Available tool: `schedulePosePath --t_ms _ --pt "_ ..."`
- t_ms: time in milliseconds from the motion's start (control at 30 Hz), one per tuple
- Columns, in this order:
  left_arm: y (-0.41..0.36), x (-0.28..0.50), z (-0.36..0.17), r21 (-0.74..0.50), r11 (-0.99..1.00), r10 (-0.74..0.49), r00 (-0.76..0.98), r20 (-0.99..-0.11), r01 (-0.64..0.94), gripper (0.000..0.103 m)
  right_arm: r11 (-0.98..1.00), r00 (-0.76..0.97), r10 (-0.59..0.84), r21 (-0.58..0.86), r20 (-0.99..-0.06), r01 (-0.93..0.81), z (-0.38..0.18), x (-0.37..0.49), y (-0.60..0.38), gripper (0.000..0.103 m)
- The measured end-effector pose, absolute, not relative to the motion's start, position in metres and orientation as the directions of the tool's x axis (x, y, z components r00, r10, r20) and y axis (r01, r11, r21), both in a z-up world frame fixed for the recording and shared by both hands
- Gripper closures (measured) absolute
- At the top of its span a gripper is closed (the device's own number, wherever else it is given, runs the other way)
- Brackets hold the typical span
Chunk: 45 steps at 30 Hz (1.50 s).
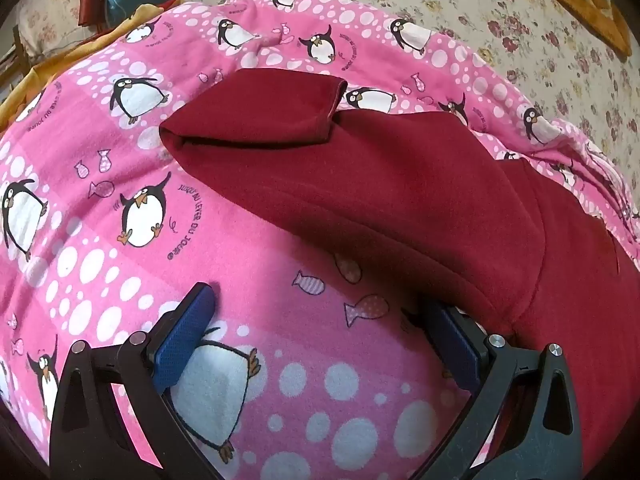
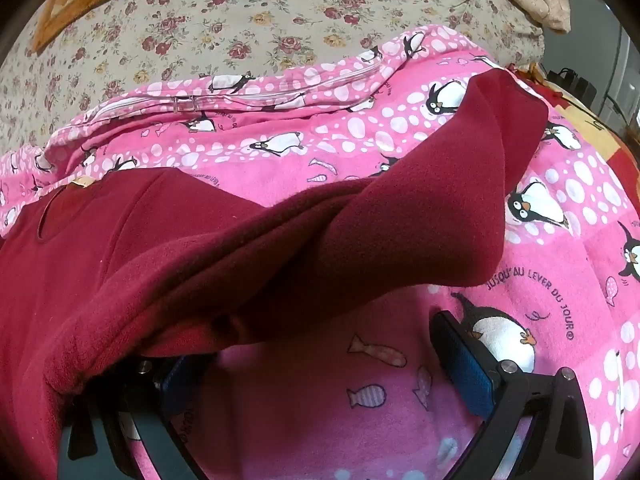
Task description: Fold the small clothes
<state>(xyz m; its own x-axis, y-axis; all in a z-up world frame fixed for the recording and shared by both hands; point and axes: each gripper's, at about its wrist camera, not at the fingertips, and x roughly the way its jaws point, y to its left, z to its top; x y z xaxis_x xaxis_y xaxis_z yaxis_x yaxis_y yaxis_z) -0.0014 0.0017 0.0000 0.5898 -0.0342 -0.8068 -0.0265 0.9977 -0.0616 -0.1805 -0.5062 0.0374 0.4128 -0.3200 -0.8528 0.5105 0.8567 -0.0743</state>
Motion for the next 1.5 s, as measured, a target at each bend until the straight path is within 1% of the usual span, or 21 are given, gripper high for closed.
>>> schedulePosePath --t_ms 167,300,433,533,600,700,867,933,1067,1200,1367,1500 --pt "0.004 -0.02 0.003 -0.044 0.998 -0.057 0.588 -0.807 0.036 0.001 0.865 0.404 -0.283 -0.049 -0.87 0.5 0.041 -0.188 -0.506 0.0" --pt "-0.003 -0.035 0.009 0.006 0.997 -0.039 0.574 -0.818 0.076 0.001 0.864 0.389 -0.268 -0.042 -0.881 0.501 0.053 -0.219 -0.496 0.0" --pt "-0.003 -0.051 0.021 -0.039 0.996 -0.082 0.595 -0.799 0.084 0.001 0.887 0.427 -0.273 -0.054 -0.862 0.459 0.079 -0.256 -0.476 0.0" --pt "-0.008 -0.069 0.035 -0.046 0.994 -0.097 0.638 -0.764 0.096 0.001 0.914 0.459 -0.256 -0.058 -0.851 0.402 0.104 -0.276 -0.456 0.0" --pt "-0.014 -0.074 0.042 -0.043 0.993 -0.103 0.653 -0.75 0.107 0.001 0.931 0.481 -0.208 -0.022 -0.852 0.363 0.122 -0.288 -0.443 0.0" --pt "-0.025 -0.086 0.05 -0.041 0.991 -0.116 0.676 -0.728 0.126 0.001 0.949 0.539 -0.109 0.075 -0.835 0.308 0.144 -0.297 -0.42 0.0" --pt "-0.041 -0.094 0.062 -0.04 0.987 -0.136 0.695 -0.706 0.153 0.001 0.959 0.572 0.034 0.189 -0.82 0.212 0.162 -0.283 -0.375 0.0" --pt "-0.04 -0.092 0.068 -0.054 0.985 -0.152 0.694 -0.703 0.162 0.001 0.963 0.582 0.075 0.209 -0.81 0.168 0.163 -0.272 -0.353 0.0" --pt "-0.045 -0.092 0.075 -0.06 0.984 -0.163 0.698 -0.697 0.169 0.001 0.975 0.585 0.062 0.175 -0.809 0.139 0.154 -0.247 -0.319 0.0" --pt "-0.048 -0.093 0.078 -0.042 0.981 -0.168 0.712 -0.682 0.191 0.001 0.973 0.588 0.082 0.191 -0.805 0.125 0.149 -0.219 -0.304 0.0" --pt "-0.052 -0.093 0.077 -0.02 0.977 -0.17 0.716 -0.677 0.213 0.001 0.979 0.597 0.002 0.122 -0.802 0.16 0.133 -0.19 -0.291 0.0" --pt "-0.05 -0.09 0.075 -0.038 0.978 -0.176 0.71 -0.681 0.206 0.001 0.973 0.6 -0.023 0.119 -0.8 0.197 0.118 -0.172 -0.289 0.0"
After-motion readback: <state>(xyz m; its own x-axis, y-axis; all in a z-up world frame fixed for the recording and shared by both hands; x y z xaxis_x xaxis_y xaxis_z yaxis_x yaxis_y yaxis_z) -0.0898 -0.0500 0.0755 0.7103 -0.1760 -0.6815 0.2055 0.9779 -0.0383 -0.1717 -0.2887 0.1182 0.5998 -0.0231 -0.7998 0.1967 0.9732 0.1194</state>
